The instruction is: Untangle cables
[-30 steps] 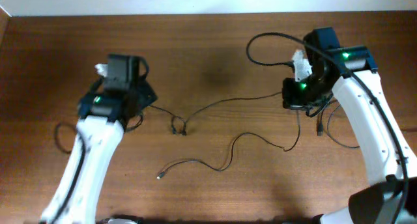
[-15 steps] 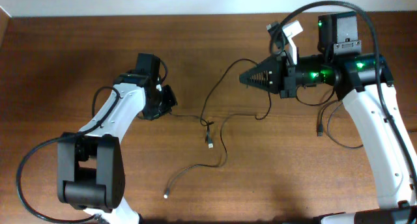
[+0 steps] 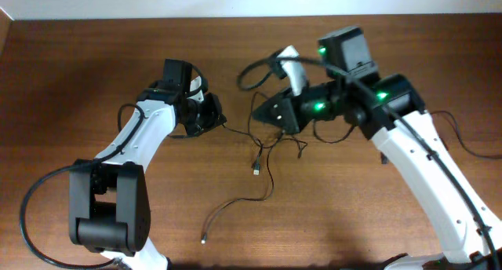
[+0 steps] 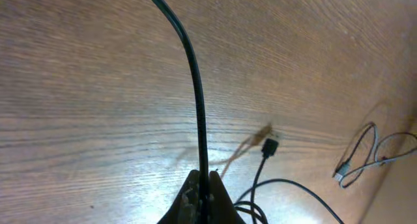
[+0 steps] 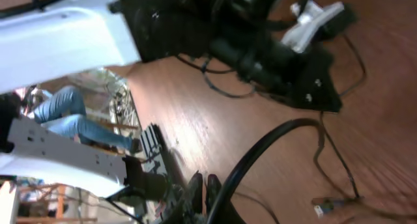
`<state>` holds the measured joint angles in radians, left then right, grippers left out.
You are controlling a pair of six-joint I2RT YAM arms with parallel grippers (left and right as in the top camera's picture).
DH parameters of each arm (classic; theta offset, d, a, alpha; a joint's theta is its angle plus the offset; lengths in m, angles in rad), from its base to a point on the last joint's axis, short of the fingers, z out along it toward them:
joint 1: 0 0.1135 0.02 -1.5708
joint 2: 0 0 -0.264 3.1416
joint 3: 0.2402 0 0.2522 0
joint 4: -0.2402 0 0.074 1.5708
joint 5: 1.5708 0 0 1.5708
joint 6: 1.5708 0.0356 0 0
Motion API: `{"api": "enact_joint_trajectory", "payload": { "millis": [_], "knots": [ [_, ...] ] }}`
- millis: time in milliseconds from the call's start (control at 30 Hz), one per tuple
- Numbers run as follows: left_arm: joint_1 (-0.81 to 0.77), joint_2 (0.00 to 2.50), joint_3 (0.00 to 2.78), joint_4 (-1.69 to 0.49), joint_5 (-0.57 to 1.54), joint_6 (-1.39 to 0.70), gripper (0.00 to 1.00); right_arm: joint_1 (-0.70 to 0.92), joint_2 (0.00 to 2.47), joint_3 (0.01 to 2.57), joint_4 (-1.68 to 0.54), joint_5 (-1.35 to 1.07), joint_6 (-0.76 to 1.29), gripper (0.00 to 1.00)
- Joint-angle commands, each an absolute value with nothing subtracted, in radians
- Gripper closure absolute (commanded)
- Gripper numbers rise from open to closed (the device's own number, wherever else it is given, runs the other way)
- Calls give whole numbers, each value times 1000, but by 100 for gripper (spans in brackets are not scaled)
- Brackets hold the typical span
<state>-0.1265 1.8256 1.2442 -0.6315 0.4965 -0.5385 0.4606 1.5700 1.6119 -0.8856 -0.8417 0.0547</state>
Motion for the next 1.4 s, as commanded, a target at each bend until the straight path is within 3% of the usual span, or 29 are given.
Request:
{"api": "enact_joint_trajectory", "payload": {
  "millis": [0,100,267,367,500,600,733,933,1233,1367],
  "knots": [
    [-122,1831,1245,-628,527,-543,100,522,1556,1633,-862,-866,81,96],
    [-122,1831,1244,-622,462,-580,100,537,1555,1680,-856,-1070,105,96],
    [-123,1831,1244,-623,199,-595,100,535,1478,1771,-859,-1088,113,96],
    [-122,1831,1244,-636,106,-594,100,535,1385,1773,-878,-937,114,96],
    [-109,1831,1244,-699,-125,-658,100,528,1260,1773,-1026,-423,204,96],
    [-84,1831,1244,-692,-113,-659,100,530,1255,1773,-1181,-333,226,96],
    [8,1831,1246,-643,136,-659,100,537,1356,1773,-1337,-336,218,96],
    [162,1831,1246,-674,154,-658,100,572,1570,1771,-1551,-336,218,96],
    [261,1831,1246,-687,44,-654,100,817,1849,1770,-1520,-336,218,96],
    [315,1831,1246,-686,29,-654,94,917,1919,1768,-1415,-322,218,79]
  ]
}}
